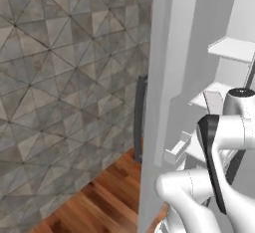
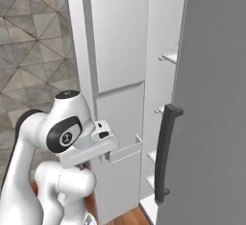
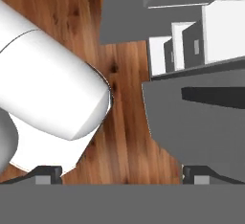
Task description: The ice cube tray has been filled with water. Take the tray and place it in the freezer to make ice. Close the freezer door after placing the tray.
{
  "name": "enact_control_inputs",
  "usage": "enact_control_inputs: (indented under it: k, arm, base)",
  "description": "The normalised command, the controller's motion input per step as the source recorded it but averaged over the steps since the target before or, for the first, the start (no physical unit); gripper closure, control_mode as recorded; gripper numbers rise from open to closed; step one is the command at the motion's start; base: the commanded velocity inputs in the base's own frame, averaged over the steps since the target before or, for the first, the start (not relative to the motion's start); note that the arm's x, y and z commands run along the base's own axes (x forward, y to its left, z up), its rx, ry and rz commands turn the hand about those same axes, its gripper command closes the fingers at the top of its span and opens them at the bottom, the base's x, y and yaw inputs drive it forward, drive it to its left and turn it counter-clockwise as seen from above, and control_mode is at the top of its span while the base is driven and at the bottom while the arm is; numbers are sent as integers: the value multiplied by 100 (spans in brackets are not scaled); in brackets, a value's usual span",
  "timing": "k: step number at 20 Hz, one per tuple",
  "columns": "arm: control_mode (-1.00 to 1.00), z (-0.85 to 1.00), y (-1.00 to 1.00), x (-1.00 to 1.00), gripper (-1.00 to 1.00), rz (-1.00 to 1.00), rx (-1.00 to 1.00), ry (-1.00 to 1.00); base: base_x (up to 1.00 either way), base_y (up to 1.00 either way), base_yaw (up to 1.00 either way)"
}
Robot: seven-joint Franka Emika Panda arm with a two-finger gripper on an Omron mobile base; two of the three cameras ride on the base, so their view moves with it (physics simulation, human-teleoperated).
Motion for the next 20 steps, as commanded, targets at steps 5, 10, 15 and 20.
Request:
enact_control_inputs:
  k: [5,10,15,20]
  arm:
    - [100,0,0,0,-100,0,0,0]
    - [100,0,0,0,-100,0,0,0]
    - [100,0,0,0,-100,0,0,0]
    - [100,0,0,0,-100,0,0,0]
  base:
    - [0,16,-44]
    - [0,69,-42]
    - [0,76,-39]
    - [0,72,-39]
